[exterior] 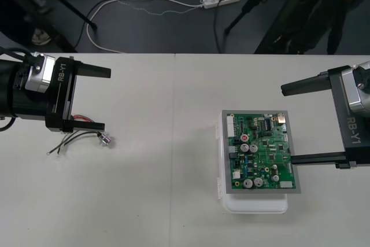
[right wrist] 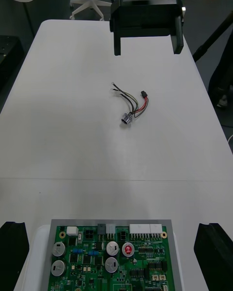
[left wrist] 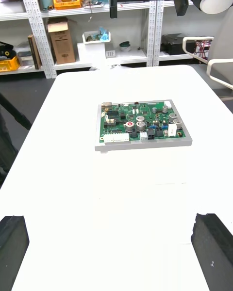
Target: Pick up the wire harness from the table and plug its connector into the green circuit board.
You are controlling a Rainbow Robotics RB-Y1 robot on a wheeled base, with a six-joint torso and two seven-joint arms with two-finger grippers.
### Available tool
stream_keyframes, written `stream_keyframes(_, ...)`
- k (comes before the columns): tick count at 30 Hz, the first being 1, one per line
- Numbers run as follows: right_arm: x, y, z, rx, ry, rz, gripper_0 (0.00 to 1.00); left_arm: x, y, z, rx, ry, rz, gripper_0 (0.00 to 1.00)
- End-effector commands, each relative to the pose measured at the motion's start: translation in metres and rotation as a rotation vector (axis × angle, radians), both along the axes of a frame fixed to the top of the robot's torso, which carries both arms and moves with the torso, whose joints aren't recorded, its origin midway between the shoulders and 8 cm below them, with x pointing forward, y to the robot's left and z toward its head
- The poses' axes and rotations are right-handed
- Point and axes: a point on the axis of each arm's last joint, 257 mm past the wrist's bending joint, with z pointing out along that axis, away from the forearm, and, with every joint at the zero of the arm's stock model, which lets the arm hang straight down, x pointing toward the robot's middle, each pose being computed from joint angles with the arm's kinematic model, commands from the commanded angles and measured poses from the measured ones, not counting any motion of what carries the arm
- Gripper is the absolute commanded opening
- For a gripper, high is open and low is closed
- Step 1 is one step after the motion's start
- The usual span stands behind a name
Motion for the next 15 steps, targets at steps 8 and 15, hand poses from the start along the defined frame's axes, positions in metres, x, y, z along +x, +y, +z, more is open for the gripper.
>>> stream_keyframes(8, -0.0032, 0.0054, -0.0007, -0.002, -0.017, 0.023, 1.0, -0.008, 0.0134, -0.0003, 0.055, 0.018, 0.007, 0.99)
stream_keyframes(15, -0.0032, 0.0054, -0.0007, -0.002, -0.017, 0.023, 1.0, -0.008, 0.0134, -0.0003, 0.055, 0.018, 0.007, 0.99)
